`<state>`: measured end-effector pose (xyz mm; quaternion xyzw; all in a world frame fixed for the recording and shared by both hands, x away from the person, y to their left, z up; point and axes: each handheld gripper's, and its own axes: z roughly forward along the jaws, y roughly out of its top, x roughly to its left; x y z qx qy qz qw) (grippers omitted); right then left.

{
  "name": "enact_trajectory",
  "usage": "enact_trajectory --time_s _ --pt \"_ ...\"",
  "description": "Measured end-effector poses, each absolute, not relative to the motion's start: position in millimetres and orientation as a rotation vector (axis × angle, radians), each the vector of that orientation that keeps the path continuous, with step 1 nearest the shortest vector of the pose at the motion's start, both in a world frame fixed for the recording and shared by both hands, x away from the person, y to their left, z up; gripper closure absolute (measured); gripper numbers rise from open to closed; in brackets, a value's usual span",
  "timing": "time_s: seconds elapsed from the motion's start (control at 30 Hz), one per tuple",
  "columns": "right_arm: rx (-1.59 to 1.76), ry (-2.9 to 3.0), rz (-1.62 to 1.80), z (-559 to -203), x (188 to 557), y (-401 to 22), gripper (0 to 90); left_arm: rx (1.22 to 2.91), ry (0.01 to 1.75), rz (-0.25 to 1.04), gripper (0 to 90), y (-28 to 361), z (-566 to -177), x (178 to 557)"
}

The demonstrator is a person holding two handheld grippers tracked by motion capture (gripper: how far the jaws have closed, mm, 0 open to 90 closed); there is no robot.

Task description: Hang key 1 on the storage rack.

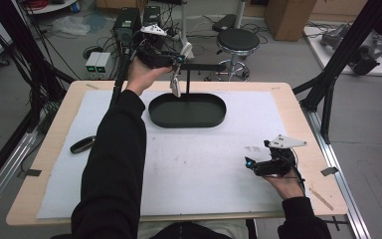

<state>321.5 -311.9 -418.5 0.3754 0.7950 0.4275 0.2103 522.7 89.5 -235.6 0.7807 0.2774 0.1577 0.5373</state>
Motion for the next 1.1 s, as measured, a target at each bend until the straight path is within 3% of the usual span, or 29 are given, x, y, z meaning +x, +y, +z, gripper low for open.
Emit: enact_trajectory --time_s 0.9,1.1 --pt "1.055 2.212 1.184 -419.1 318.7 -315.7 0.7 1.845 0.751 0.438 74.9 75.4 -243.7 556.3" --pt "1.054 2.206 1.183 -419.2 318.1 -318.0 0.7 1.841 0.783 0.514 74.9 73.9 -246.8 562.1"
